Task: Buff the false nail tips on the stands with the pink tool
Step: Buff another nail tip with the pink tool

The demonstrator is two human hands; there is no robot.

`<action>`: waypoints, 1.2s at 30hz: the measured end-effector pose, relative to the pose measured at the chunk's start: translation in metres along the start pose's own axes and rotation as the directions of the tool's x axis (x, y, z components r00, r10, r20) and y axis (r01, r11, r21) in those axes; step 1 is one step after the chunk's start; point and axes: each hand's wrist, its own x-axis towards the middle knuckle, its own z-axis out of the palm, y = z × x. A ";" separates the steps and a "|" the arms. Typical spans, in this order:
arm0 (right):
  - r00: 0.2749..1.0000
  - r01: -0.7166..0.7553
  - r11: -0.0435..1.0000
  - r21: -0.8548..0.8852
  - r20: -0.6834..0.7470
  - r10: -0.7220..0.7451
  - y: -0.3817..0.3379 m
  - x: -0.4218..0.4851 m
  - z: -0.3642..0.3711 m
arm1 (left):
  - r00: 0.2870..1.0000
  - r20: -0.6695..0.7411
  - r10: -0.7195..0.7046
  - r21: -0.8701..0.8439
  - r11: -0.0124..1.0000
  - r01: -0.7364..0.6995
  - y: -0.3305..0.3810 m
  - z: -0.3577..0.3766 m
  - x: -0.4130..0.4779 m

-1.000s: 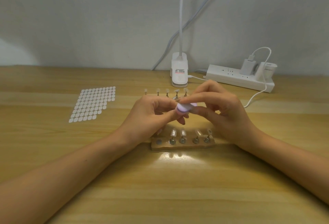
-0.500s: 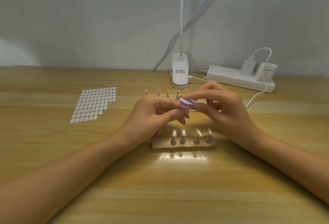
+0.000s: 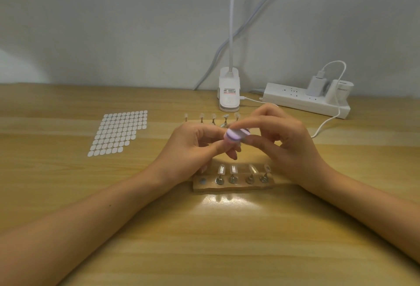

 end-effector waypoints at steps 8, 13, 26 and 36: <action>1.000 -0.021 1.000 0.007 0.000 0.021 -0.001 0.001 0.001 | 1.000 -0.012 -0.012 -0.002 1.000 0.012 0.000 -0.001 0.000; 1.000 0.004 1.000 -0.004 -0.005 -0.004 -0.001 0.000 0.000 | 1.000 -0.009 0.000 -0.010 1.000 0.000 0.000 0.001 -0.001; 0.999 0.051 0.997 -0.052 -0.011 -0.052 -0.003 0.000 0.000 | 1.000 -0.025 -0.014 -0.041 0.999 0.013 0.001 0.000 -0.001; 0.998 0.062 0.992 -0.108 -0.011 -0.064 -0.004 0.001 0.000 | 0.998 -0.051 -0.024 -0.041 0.999 0.022 -0.001 -0.001 0.000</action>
